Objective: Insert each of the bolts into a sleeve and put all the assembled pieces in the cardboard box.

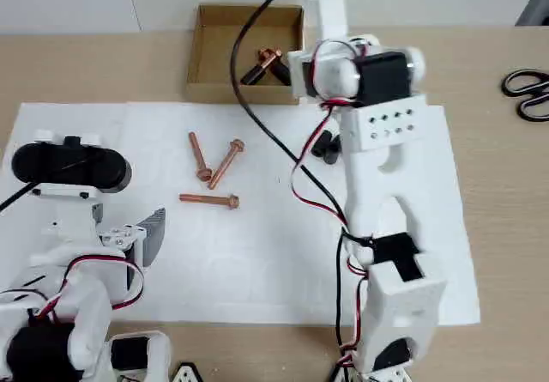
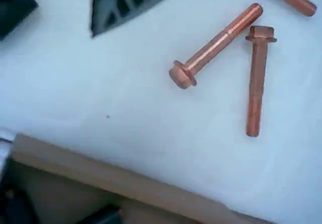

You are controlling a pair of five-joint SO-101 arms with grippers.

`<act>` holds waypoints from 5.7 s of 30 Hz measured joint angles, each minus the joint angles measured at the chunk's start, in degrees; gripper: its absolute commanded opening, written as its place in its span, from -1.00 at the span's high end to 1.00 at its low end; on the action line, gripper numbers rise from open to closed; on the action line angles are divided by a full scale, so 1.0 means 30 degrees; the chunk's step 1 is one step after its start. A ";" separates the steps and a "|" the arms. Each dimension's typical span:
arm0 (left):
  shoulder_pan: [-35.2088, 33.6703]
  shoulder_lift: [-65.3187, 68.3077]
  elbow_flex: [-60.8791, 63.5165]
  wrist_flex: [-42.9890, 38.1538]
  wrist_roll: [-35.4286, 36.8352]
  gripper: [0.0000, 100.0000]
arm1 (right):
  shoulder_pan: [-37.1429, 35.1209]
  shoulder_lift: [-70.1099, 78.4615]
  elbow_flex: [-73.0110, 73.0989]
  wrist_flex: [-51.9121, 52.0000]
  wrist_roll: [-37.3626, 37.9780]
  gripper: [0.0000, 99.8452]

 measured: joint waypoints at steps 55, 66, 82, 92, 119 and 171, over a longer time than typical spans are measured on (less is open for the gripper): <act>-0.0029 0.0088 0.3311 -0.1084 0.0000 0.46 | 0.2139 0.6154 0.7766 0.0176 0.1875 0.36; -0.0029 0.0088 0.3311 -0.1084 0.0000 0.46 | -0.0440 -0.0615 1.1136 0.0147 0.1407 0.36; -0.0029 0.0088 0.3311 -0.1084 0.0000 0.46 | -0.0527 0.4015 1.1282 -0.2842 -0.2081 0.37; -0.0029 0.0088 0.3311 -0.1084 0.0000 0.46 | -0.0527 0.5978 1.1282 -0.4190 -0.2462 0.53; -0.0029 0.0088 0.3311 -0.1084 0.0000 0.46 | 0.1846 0.6271 1.1194 -0.4249 -0.1875 0.99; 0.5978 4.1817 -2.9421 0.0821 -0.3487 0.70 | 0.0440 0.0615 1.1106 -0.0440 0.2462 0.99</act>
